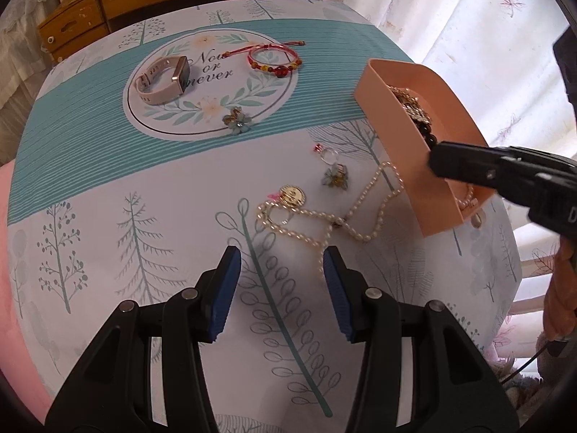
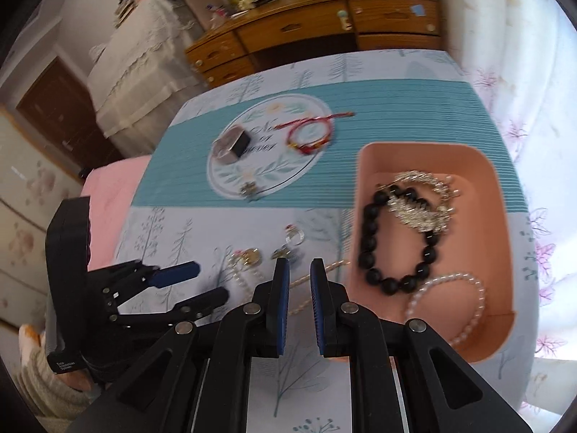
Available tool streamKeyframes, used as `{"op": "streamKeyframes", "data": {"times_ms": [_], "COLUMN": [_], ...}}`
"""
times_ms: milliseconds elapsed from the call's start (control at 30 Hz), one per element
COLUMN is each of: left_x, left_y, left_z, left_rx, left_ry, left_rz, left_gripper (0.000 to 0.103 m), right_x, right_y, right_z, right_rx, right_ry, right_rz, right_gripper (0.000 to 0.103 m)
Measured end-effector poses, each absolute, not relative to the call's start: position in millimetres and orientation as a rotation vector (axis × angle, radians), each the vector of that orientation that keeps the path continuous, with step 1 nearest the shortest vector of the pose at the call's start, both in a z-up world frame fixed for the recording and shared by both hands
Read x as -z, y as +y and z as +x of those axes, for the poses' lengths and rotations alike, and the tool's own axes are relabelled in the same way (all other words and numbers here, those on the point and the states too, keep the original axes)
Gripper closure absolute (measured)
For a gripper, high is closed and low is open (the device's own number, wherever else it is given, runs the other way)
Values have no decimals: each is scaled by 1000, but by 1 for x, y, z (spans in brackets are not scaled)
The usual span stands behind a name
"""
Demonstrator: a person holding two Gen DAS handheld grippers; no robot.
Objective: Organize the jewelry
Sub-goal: 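Grasp the pearl necklace with the right tool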
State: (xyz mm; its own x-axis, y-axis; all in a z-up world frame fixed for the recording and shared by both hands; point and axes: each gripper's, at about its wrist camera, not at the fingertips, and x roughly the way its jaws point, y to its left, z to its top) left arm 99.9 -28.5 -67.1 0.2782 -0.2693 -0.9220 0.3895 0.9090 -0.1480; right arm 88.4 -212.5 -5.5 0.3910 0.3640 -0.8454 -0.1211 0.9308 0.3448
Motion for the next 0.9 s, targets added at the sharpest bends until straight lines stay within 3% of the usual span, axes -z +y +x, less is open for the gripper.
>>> {"op": "streamKeyframes", "data": {"times_ms": [500,633,900], "left_x": [58,58,62], "left_y": [11,21,38], "left_z": [83,83,84], "left_rx": [353,344,339], "left_ry": [1200,1198,1191], "left_rz": [40,8,-47], "left_gripper": [59,59,59], "right_x": [55,65,75], "right_y": [-145,-137,-122], "right_z": [69,73,87], "right_rx": [-461,-439,-383], "right_ry": [1278,1293,1286], "right_rz": [179,174,104], "right_gripper": [91,74,72]}}
